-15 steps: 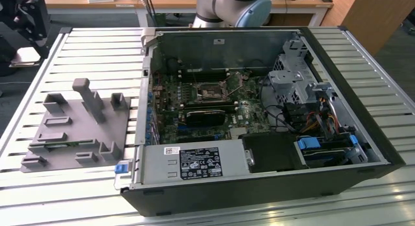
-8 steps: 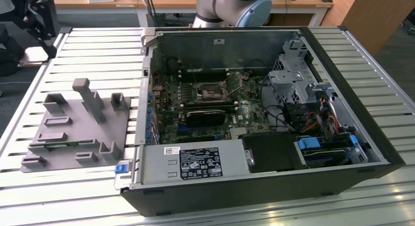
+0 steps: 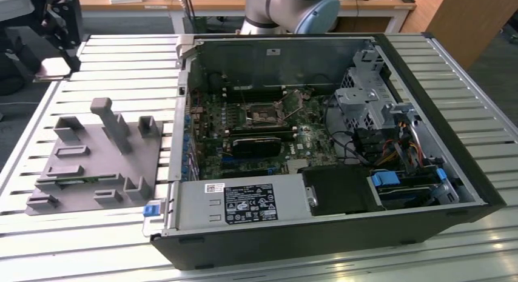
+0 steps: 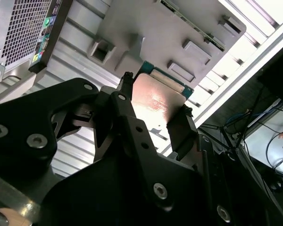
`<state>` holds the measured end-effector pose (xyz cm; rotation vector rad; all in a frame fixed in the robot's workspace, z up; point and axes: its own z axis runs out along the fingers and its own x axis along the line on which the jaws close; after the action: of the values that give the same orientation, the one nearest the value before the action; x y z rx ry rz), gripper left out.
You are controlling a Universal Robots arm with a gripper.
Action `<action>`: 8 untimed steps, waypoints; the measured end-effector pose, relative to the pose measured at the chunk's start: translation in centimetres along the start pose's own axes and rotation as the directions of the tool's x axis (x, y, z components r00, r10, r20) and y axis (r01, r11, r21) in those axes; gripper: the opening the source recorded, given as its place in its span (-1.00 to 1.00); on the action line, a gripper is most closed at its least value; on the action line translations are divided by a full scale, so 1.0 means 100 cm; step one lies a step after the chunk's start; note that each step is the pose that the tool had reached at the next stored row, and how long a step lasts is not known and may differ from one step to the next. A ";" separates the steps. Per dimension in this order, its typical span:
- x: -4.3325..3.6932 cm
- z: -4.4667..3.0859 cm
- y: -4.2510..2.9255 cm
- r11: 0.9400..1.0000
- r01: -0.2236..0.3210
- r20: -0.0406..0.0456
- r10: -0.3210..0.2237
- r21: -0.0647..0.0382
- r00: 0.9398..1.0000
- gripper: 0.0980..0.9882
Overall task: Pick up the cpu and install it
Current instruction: 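Pick up the cpu and move it towards the insertion slot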
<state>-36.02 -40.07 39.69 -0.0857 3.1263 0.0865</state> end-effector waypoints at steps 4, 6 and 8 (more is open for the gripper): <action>-0.0069 0.0001 0.0002 1.000 0.000 0.000 0.000 0.000 1.000 0.00; -0.0104 0.0001 0.0003 1.000 0.000 0.000 0.000 0.000 1.000 0.00; -0.0137 0.0002 0.0003 1.000 0.000 0.000 0.000 0.000 1.000 0.00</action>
<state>-34.66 -39.96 39.70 -0.0858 3.1264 0.0865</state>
